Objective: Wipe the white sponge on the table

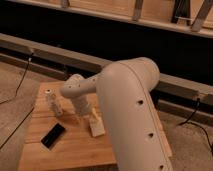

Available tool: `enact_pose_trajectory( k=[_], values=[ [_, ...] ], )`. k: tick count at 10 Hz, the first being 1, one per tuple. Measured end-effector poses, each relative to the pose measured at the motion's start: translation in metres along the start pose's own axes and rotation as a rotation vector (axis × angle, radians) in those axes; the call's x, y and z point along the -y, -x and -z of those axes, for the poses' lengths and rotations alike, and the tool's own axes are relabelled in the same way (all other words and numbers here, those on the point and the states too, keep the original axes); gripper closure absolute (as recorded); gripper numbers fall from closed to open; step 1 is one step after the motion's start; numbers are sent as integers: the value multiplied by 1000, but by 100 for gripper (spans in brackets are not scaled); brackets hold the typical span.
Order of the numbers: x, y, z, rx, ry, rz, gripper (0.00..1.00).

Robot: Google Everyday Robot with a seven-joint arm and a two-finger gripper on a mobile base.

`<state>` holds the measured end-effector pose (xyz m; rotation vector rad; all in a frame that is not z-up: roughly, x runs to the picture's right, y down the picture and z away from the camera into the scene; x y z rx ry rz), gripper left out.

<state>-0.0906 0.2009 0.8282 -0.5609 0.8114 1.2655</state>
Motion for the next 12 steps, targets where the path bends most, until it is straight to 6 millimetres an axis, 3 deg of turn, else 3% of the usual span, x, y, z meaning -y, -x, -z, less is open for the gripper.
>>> enact_pose_trajectory(
  k=[6, 12],
  values=[
    [-12, -3, -12, 20, 4, -13, 35],
    [-1, 1, -7, 47, 29, -69, 35]
  ],
)
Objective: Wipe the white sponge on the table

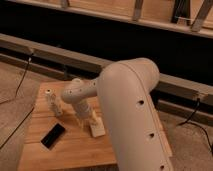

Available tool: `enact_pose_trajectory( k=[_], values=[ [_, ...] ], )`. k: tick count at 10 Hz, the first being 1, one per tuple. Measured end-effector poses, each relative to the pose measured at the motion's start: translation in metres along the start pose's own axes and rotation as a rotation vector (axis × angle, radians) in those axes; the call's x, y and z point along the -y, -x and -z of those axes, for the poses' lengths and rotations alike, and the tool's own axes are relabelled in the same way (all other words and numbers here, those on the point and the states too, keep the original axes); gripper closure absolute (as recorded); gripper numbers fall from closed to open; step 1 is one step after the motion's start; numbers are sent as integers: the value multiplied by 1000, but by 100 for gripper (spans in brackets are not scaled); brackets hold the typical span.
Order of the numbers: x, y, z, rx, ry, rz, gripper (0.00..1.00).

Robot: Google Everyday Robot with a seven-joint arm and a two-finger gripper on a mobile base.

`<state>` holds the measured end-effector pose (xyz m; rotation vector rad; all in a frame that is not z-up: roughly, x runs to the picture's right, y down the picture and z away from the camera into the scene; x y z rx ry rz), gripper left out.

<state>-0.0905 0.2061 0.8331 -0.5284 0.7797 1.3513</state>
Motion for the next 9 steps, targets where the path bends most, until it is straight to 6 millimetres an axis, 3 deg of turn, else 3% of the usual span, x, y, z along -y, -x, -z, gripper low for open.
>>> enact_pose_trajectory(
  k=[7, 9],
  values=[
    [13, -1, -3, 4, -25, -14, 35],
    [15, 0, -5, 6, -34, -16, 47]
  ],
)
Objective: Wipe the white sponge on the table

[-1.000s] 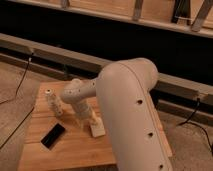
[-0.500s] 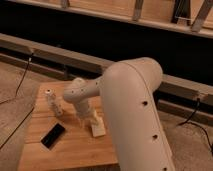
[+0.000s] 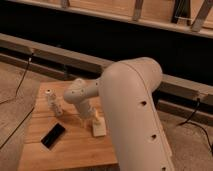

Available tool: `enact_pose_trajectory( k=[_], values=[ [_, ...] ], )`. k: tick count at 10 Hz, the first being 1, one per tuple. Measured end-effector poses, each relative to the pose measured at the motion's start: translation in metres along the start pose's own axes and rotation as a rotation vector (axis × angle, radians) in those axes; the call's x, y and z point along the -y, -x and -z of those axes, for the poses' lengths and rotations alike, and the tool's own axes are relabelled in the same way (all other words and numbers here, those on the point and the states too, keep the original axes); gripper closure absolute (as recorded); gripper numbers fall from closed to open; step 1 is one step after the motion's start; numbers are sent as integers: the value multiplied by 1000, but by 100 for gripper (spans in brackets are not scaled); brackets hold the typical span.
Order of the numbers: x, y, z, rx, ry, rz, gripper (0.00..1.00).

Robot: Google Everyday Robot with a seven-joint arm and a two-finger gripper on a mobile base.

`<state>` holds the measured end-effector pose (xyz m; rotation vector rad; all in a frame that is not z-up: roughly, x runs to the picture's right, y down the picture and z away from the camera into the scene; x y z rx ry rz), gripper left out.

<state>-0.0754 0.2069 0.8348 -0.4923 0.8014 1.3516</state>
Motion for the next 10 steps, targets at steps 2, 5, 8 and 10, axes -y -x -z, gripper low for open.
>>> enact_pose_trajectory(
  k=[2, 5, 8, 10],
  values=[
    [3, 1, -2, 0, -10, -1, 68],
    [4, 1, -4, -3, -10, -5, 90],
    [4, 1, -6, -5, -13, -4, 90],
    [2, 1, -6, -6, -14, -2, 90]
  ],
)
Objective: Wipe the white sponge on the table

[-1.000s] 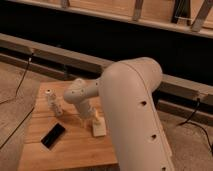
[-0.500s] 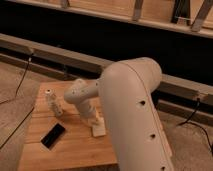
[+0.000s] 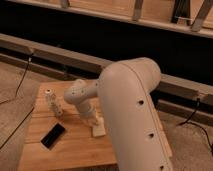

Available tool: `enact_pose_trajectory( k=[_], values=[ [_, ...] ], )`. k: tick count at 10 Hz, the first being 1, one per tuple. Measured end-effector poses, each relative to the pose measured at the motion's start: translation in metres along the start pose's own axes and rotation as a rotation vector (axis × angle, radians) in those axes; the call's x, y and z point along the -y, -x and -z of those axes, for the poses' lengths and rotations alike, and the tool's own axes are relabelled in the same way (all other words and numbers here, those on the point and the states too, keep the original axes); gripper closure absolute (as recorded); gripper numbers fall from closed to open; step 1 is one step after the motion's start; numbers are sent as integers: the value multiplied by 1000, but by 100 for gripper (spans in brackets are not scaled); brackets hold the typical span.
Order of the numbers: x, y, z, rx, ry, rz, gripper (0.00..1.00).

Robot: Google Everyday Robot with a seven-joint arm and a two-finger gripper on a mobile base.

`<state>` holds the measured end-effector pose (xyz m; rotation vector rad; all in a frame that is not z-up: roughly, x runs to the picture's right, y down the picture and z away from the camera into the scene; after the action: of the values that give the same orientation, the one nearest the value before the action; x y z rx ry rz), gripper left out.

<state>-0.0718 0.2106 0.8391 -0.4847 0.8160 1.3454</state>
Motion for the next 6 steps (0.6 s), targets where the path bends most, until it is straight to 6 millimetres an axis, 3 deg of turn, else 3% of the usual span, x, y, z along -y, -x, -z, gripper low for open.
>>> enact_pose_trajectory(
  k=[6],
  values=[
    [-6, 7, 9, 16, 31, -1, 90]
  ],
)
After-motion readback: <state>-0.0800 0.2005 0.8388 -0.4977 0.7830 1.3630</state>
